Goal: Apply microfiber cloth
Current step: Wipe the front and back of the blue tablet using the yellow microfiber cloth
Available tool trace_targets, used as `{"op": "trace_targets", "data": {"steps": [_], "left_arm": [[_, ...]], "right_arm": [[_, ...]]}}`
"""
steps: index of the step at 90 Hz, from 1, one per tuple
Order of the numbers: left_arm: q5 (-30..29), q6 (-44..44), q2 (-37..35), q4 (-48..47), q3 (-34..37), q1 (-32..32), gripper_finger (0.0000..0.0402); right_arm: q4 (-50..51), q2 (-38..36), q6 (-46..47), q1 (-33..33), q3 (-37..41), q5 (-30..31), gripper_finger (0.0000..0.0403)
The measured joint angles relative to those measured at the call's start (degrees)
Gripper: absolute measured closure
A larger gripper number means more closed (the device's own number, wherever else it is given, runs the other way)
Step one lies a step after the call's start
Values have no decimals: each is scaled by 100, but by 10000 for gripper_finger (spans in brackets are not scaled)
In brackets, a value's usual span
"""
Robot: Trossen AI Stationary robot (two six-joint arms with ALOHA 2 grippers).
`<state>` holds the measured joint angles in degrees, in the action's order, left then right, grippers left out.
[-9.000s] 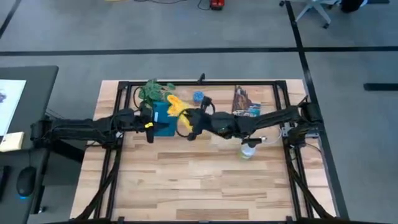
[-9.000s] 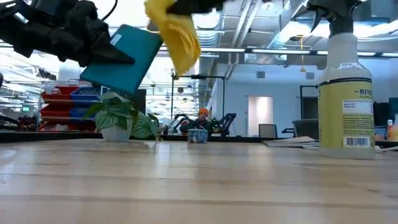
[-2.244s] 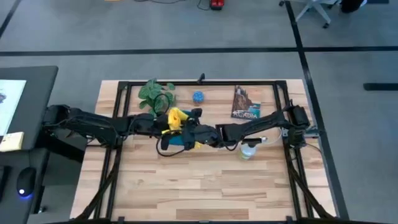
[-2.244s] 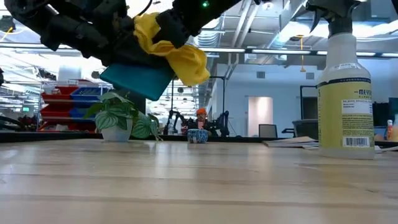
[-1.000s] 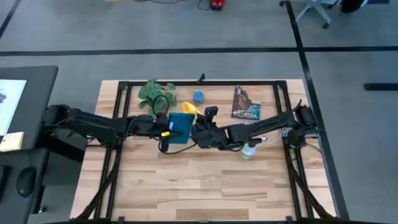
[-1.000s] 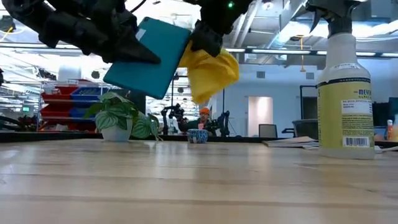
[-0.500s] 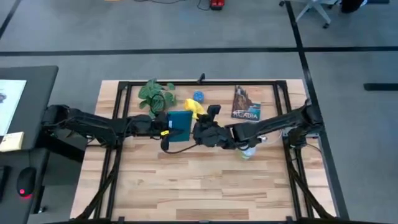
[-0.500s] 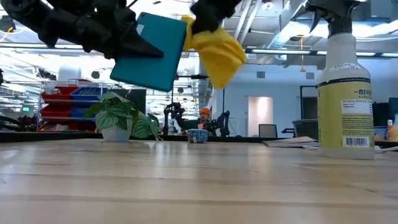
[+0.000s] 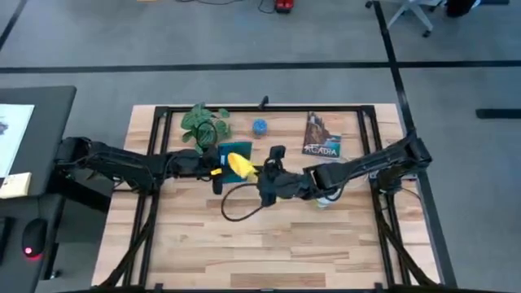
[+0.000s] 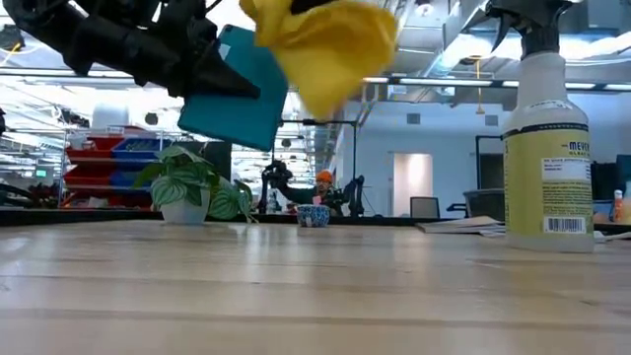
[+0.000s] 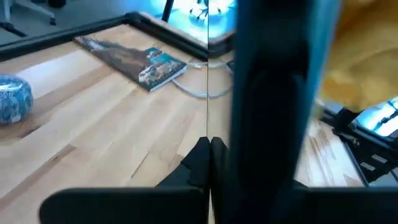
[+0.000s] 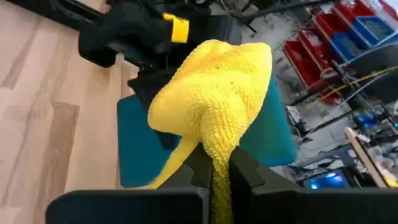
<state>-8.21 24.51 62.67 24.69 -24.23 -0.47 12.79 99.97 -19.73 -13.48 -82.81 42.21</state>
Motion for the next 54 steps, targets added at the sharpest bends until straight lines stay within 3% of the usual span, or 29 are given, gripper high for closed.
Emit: {"op": "trace_targets", "data": {"steps": [15,35,54], "left_arm": [[215,-169,1,165,4,93,391],[211,-176,9,65,17,105,391],[218,-150,-9,163,-4,105,391]], "right_arm": [[70,460,31,191,4,-30,401],[303,738,147,256,2,-511,401],[-35,429,-243,187,11,757,401]]}}
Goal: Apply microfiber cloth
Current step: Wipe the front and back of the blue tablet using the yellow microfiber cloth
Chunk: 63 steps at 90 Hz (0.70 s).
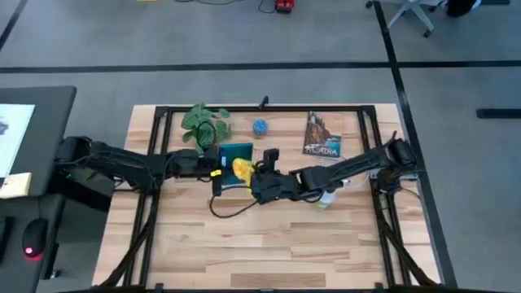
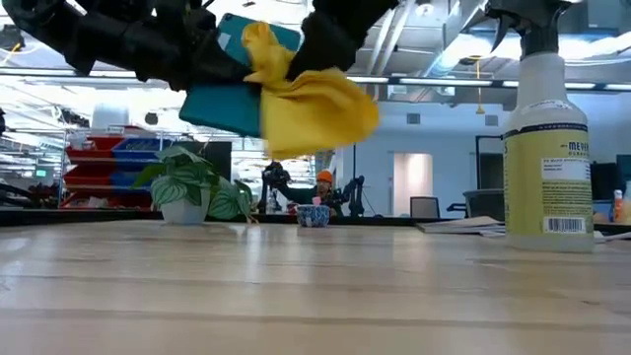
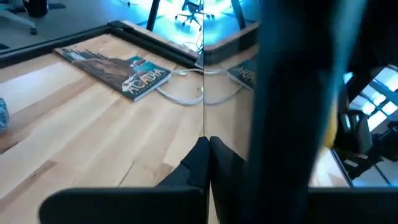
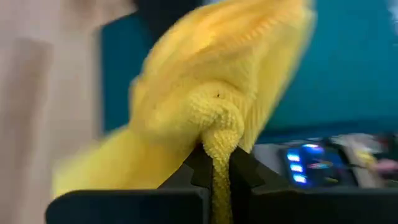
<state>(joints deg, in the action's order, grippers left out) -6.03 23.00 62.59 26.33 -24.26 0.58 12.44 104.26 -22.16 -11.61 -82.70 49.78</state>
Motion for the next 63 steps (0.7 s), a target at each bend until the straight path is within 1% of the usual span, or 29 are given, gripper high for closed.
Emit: {"op": "trace_targets", "data": {"steps": [7,16,24,40,46,54,63], "left_arm": [[46,-2,0,-7,1,0,391],[114,-8,0,-34,1,2,391],[139,-37,2,-30,1,15,391],[-109,-157,3,17,1,9,391],[-198,-168,9,33,2,10,391],[-315,-174,9,180,4,1,391],[-374,-190,9,372,4,-2,391]], "right_arm": [[-447,-68,-248,-29,-3,343,401],[-823,-55,-517,-91,-7,377,401],[-794,-3,-334,-105,-7,32,400],[-149,325,691,-99,-7,-791,398],[-85,514,900,-99,-7,-900,398],[-229,812,894,-99,-7,-959,398],[-811,1117,744,-110,0,-1019,398]]}}
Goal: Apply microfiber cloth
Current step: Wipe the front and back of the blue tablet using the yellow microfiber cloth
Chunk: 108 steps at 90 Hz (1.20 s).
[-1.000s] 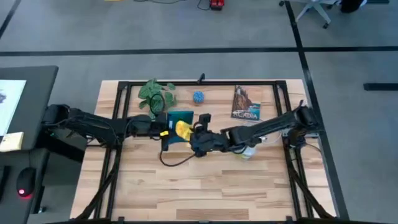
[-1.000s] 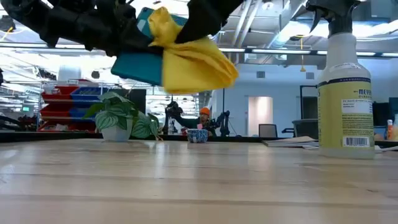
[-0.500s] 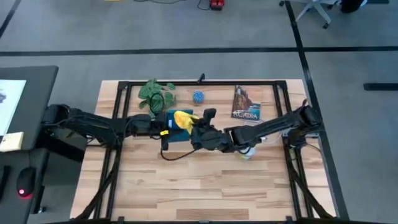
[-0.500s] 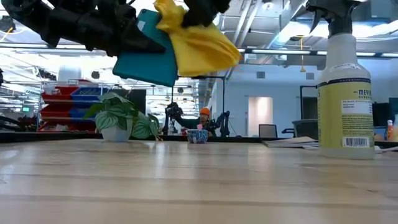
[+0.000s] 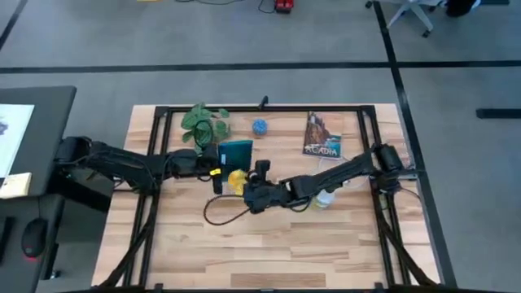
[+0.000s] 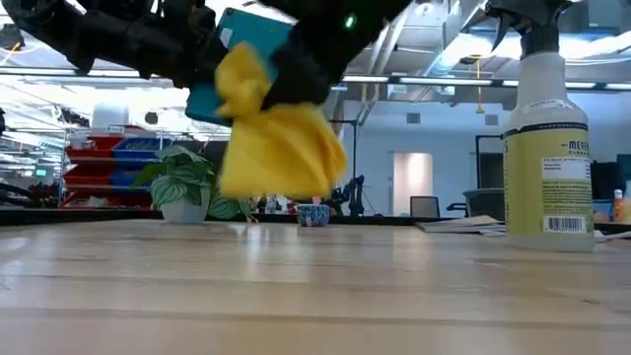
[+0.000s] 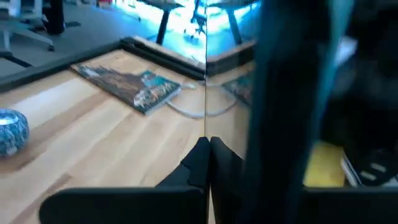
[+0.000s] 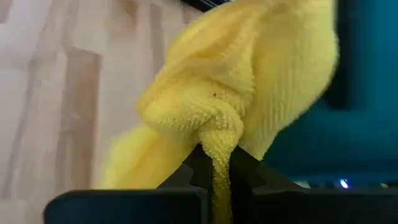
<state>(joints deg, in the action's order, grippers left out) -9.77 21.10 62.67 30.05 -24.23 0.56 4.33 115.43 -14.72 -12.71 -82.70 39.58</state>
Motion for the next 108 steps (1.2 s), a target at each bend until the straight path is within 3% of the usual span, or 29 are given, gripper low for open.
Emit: {"op": "trace_targets", "data": {"steps": [19,31,45,65,86,96,108], "left_arm": [[48,67,-13,176,-4,2,391],[11,103,-15,223,-7,2,391],[-58,97,-4,117,-4,0,391],[-50,99,-2,5,-4,-4,391],[77,113,-4,7,-4,2,391],[198,122,-4,3,-4,17,391],[113,63,-7,-53,-4,15,391]], "right_arm": [[-1753,201,-875,5,11,25,397],[-2075,202,-1010,87,11,30,397],[-1552,199,-796,134,-9,99,397],[-132,-39,-619,-92,-12,1061,397],[1620,-495,334,-119,-3,1911,397],[1583,-741,316,-92,2,2253,397],[765,-1019,-292,-89,4,2335,397]]}}
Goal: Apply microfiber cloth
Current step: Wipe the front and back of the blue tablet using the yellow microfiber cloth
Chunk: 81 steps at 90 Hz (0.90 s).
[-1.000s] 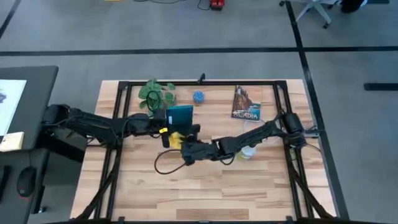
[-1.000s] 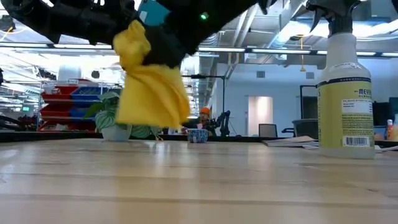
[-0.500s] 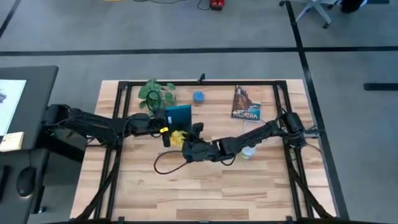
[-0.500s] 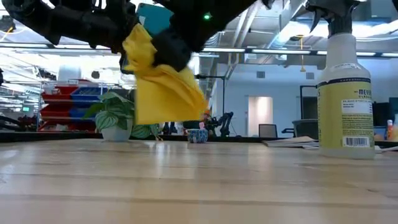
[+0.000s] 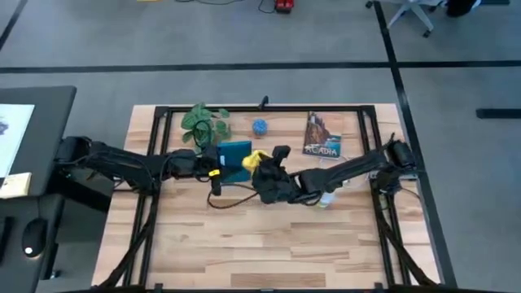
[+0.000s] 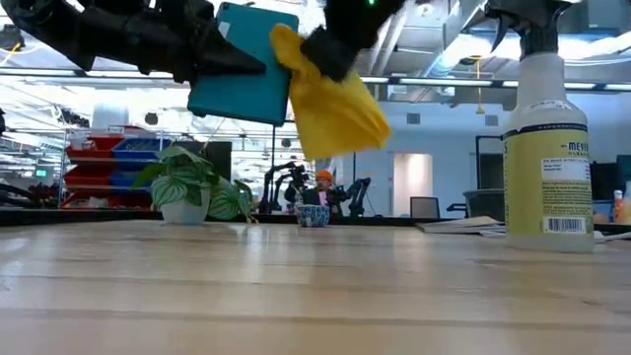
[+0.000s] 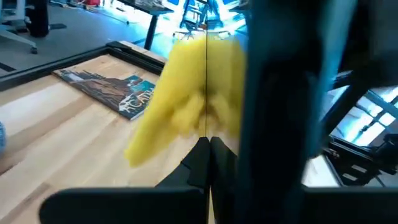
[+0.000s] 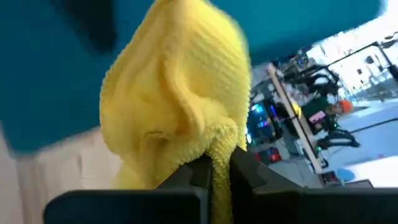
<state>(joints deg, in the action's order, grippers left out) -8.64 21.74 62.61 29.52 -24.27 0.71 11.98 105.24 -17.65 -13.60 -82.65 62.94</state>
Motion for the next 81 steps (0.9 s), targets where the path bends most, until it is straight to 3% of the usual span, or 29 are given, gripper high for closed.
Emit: {"op": "trace_targets", "data": {"steps": [15,23,47,81], "left_arm": [[-39,-4,-2,-143,0,-2,391],[-136,45,0,-231,0,-2,391],[-257,131,0,-285,0,-5,391],[-276,139,2,-321,3,-2,391]], "right_arm": [[-1304,-304,-804,-90,0,979,398],[-1955,-476,-847,-92,-11,1067,398],[-2400,-230,-475,143,-17,-738,399],[-2884,386,-839,413,-97,-1985,398]]}}
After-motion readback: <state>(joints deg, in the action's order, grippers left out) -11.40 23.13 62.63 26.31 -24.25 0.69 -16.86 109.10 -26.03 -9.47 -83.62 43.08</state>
